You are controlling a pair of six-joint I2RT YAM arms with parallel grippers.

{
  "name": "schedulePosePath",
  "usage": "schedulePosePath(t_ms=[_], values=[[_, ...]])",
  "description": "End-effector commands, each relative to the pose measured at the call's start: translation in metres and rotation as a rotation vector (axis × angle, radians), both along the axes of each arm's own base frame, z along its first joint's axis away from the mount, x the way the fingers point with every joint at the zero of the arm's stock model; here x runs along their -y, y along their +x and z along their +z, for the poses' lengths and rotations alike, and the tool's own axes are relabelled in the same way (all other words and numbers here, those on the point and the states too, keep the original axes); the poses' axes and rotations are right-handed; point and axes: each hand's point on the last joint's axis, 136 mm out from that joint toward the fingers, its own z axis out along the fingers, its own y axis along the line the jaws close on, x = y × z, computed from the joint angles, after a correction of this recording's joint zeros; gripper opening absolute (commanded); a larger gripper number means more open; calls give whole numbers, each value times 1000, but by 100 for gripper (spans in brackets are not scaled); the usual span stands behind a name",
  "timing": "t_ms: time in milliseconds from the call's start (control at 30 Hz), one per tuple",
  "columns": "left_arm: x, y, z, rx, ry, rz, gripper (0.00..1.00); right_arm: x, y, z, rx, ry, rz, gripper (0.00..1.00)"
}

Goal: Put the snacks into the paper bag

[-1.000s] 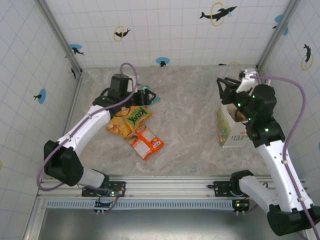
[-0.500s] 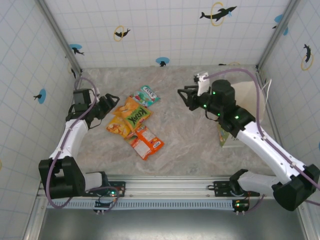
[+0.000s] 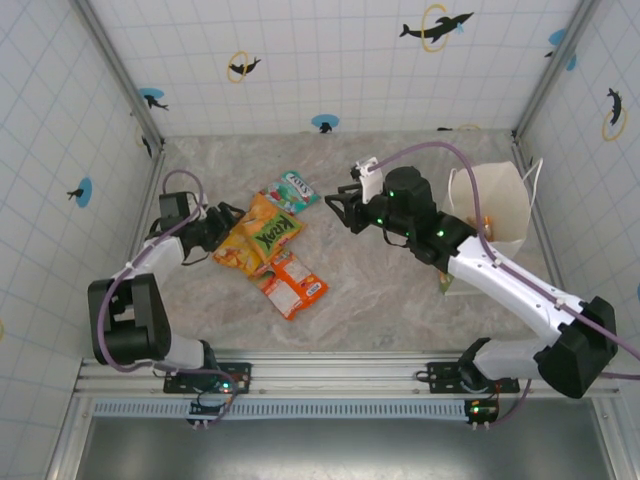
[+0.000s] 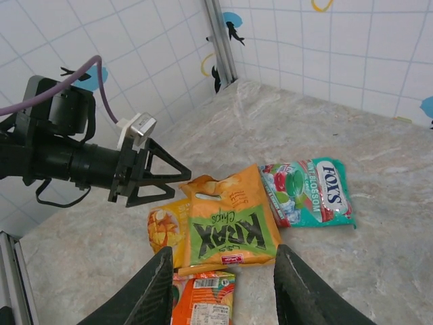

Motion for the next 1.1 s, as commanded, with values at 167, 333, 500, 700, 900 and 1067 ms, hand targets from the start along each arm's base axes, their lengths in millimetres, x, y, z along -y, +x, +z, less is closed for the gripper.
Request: schedulePosePath(t_ms=[167,333,500,700,900,1067], values=[[1,19,-13,12,-32,-10,82,-12,4,28,70,67,29,42],[6,22,-24,-7,-65,-26,81,-13,3,25,72,57,39,42],[19,23,-24,15,-92,-63,78,-13,4,22,74,48,39,43],[30,31,-28,28,-109,-82,70,-15,3,21,75,44,49,42],[42,32,-34,28,-115,-118,63,-11,3,25,92,46,36,43],[47,34,-26,57,-117,-138,45,-5,2,27,111,59,19,43]])
